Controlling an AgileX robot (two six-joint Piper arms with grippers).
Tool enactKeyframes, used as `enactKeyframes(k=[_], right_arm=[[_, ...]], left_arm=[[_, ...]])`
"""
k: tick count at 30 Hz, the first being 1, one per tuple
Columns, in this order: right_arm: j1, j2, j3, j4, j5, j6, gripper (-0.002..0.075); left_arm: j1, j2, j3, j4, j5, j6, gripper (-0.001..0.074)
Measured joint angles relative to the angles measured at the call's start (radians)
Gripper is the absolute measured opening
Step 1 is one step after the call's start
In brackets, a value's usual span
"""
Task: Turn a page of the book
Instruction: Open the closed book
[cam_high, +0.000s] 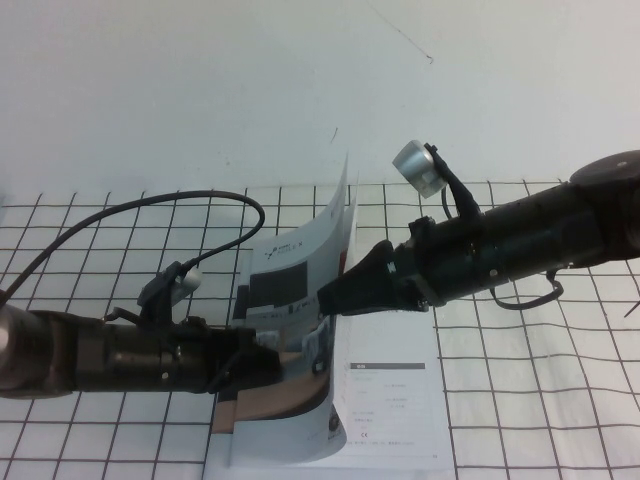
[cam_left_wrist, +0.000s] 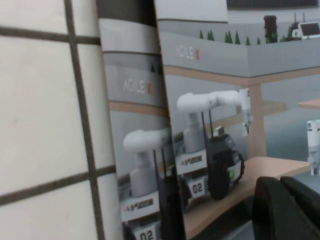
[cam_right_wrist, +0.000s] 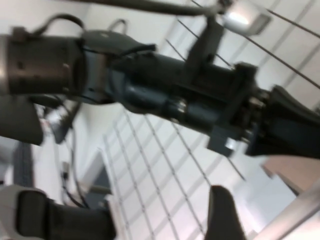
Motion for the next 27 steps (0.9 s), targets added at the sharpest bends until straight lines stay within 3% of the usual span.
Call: enactKeyframes(k=[5, 14, 27], right_arm=[[0.0, 0.0, -0.003, -0.099, -0.033, 0.062, 0.0407], [0.003, 0.0, -0.004, -0.125, -0.039, 0.077, 0.0407], [0.006, 0.0, -0.004, -0.42, -0.183, 0.232, 0.0407]], left_arm=[[0.0, 0.0, 0.0, 0.0, 0.0, 0.001, -0.0003], [0.0, 0.0, 0.0, 0.0, 0.024, 0.015, -0.0003], [0.0, 0.0, 0.0, 0.0, 0.05, 0.026, -0.0003]])
